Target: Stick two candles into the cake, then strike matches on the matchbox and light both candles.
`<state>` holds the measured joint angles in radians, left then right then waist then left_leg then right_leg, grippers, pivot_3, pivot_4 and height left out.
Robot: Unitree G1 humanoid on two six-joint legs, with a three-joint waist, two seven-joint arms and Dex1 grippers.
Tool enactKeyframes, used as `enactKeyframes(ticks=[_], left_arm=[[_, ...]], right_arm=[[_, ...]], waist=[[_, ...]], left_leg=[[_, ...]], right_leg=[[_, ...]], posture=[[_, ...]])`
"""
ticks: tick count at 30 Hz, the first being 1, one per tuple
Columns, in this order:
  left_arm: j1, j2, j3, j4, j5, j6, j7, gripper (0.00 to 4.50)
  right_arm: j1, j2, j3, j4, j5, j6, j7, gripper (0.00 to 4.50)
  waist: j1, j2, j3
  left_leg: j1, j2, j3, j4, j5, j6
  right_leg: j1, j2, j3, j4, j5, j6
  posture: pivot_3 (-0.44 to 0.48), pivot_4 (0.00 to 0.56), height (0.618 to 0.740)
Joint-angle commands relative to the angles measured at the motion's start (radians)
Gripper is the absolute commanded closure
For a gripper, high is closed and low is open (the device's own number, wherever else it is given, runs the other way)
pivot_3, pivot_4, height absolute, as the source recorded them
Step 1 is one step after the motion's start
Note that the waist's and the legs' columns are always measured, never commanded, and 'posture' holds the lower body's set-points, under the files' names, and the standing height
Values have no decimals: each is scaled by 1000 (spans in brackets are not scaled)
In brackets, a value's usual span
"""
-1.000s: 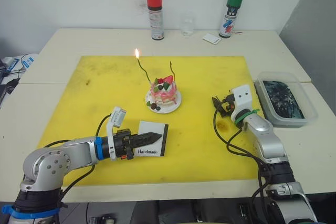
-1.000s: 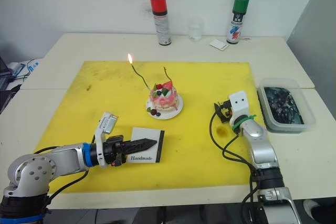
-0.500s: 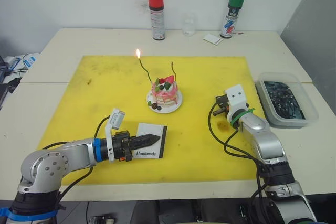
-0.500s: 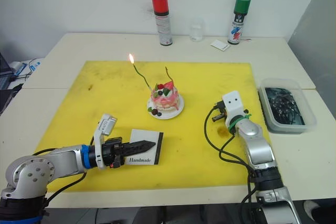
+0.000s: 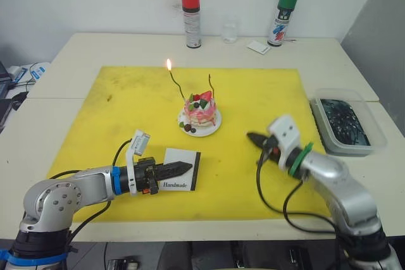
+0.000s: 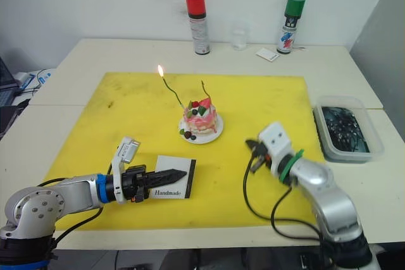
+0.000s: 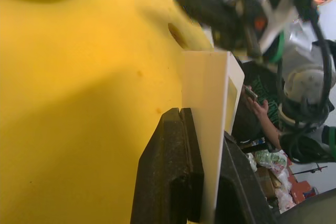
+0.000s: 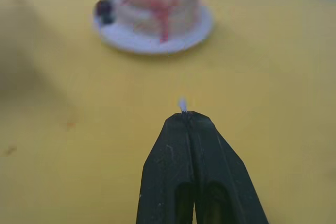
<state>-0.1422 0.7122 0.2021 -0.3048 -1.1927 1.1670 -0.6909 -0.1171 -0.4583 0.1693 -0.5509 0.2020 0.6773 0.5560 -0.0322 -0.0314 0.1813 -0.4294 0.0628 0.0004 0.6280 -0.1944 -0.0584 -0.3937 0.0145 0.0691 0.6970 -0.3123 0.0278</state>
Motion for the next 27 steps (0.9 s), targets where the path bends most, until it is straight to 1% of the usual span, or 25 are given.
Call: enactKeyframes(ticks=[1,5,9,11,22,26,27], left_arm=[[-21,9,1,-11,-3,-3,-20,4500],[-27,14,-2,-8,0,2,-29,4500],[-29,18,-1,-9,3,6,-33,4500],[-28,19,1,-12,3,7,-32,4500],[-21,17,3,-17,5,8,-33,4500],[-26,8,5,-14,-9,13,-27,4500],[-35,2,6,-13,-22,19,-24,4500]], right_arm=[[56,3,33,-6,-11,-126,21,4479],[65,38,75,84,-43,-231,11,4479],[55,79,86,146,-50,-246,-4,4479],[50,74,90,158,-60,-244,1,4479],[43,74,93,163,-77,-247,4,4479],[34,70,87,124,-70,-258,12,4479],[21,59,74,93,-57,-245,22,4479]], waist=[[-1,0,0],[-6,0,0],[-4,0,0],[-4,0,0],[-3,-1,0],[-3,-1,0],[-2,-1,0]], left_leg=[[0,0,0,0,0,0],[3,0,2,1,0,0],[5,0,2,1,0,0],[4,0,2,1,0,0],[5,0,2,1,0,0],[5,0,2,1,0,0],[5,0,2,1,0,0]], right_leg=[[0,0,0,0,0,1],[2,0,1,0,2,3],[4,0,1,0,2,3],[4,0,1,0,2,3],[4,0,1,0,2,3],[4,0,1,0,2,3],[4,0,1,0,2,3]], posture=[[0,150,740],[0,150,740],[0,150,740],[0,150,740],[0,150,740],[0,150,740],[0,150,740]])
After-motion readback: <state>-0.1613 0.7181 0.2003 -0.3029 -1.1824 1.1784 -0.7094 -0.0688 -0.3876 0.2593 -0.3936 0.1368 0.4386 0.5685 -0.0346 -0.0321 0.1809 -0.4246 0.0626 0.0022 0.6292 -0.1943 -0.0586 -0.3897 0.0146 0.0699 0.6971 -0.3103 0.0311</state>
